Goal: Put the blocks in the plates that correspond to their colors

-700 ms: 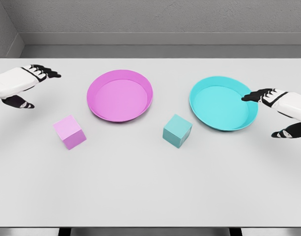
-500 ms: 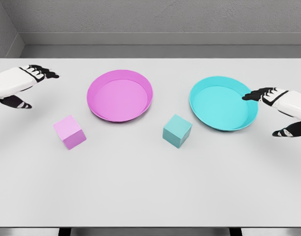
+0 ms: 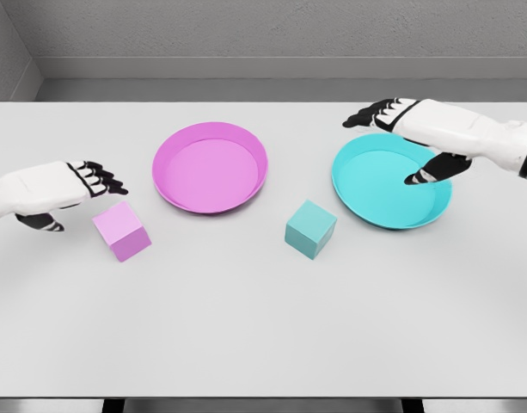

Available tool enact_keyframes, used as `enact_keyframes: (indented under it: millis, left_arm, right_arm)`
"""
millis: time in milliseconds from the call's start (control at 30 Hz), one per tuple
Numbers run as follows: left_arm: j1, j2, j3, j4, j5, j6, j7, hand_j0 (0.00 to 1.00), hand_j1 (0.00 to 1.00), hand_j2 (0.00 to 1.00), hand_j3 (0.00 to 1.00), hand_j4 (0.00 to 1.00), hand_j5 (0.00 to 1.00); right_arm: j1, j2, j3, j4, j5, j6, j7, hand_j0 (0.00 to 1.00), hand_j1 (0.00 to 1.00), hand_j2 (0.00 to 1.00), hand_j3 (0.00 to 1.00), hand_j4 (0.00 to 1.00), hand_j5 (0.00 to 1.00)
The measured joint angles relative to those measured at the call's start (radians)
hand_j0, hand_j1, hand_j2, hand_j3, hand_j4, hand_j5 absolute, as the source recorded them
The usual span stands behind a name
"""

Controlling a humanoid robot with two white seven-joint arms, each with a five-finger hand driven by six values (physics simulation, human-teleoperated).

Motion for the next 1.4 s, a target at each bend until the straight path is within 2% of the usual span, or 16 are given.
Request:
enact_keyframes:
  millis: [100,233,600,967,1267,1400]
  left_arm:
    - [-0.002,-0.006,-0.004,-0.023,-0.002,0.000,0.000,1.00,1.00,1.00,1.00,1.00,1.00]
    - [-0.013,-0.011,-0.009,-0.043,-0.009,0.000,-0.001,1.00,1.00,1.00,1.00,1.00,1.00]
    - [-0.033,-0.021,-0.057,-0.083,-0.102,0.000,-0.003,1.00,1.00,1.00,1.00,1.00,1.00]
    - [-0.048,-0.039,-0.107,-0.111,-0.131,0.000,-0.011,1.00,1.00,1.00,1.00,1.00,1.00]
    - [-0.049,-0.039,-0.114,-0.119,-0.144,0.000,-0.031,1.00,1.00,1.00,1.00,1.00,1.00]
    - [-0.051,-0.039,-0.114,-0.119,-0.163,0.000,-0.031,0.97,0.97,0.97,0.97,0.97,0.97]
  right_arm:
    - [-0.060,0.051,0.082,0.016,0.045,0.046,0.003,1.00,1.00,1.00,1.00,1.00,1.00]
    - [-0.069,0.093,0.159,0.032,0.073,0.077,0.004,1.00,1.00,1.00,1.00,1.00,1.00]
    - [-0.080,0.136,0.298,0.072,0.095,0.115,0.005,1.00,1.00,1.00,1.00,1.00,1.00]
    - [-0.078,0.154,0.357,0.098,0.100,0.120,0.005,1.00,1.00,1.00,1.00,1.00,1.00]
    - [-0.080,0.157,0.394,0.122,0.101,0.120,0.005,1.00,1.00,1.00,1.00,1.00,1.00]
    - [-0.108,0.163,0.400,0.116,0.101,0.119,0.005,1.00,1.00,1.00,1.00,1.00,1.00]
